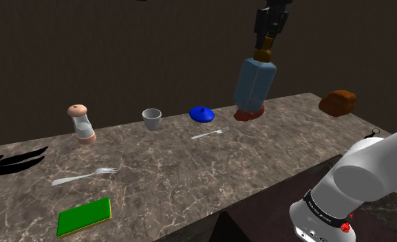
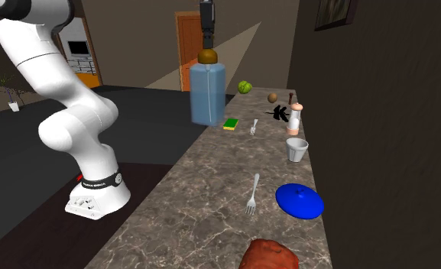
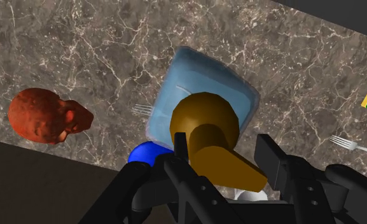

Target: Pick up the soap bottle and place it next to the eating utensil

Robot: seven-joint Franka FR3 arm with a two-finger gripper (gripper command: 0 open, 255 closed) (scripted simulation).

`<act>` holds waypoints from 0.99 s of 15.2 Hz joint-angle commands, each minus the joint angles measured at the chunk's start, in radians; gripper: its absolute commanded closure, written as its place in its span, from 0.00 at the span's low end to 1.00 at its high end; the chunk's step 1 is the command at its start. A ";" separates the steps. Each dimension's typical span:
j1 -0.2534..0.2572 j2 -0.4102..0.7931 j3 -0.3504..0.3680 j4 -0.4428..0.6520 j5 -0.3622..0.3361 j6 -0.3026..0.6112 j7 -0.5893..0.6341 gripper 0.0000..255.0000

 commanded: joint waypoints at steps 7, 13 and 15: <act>-0.002 0.067 0.003 0.179 -0.006 -0.112 0.007 1.00; 0.034 0.121 0.096 0.130 0.011 -0.005 0.135 1.00; 0.047 0.149 0.126 0.124 0.012 0.029 0.177 1.00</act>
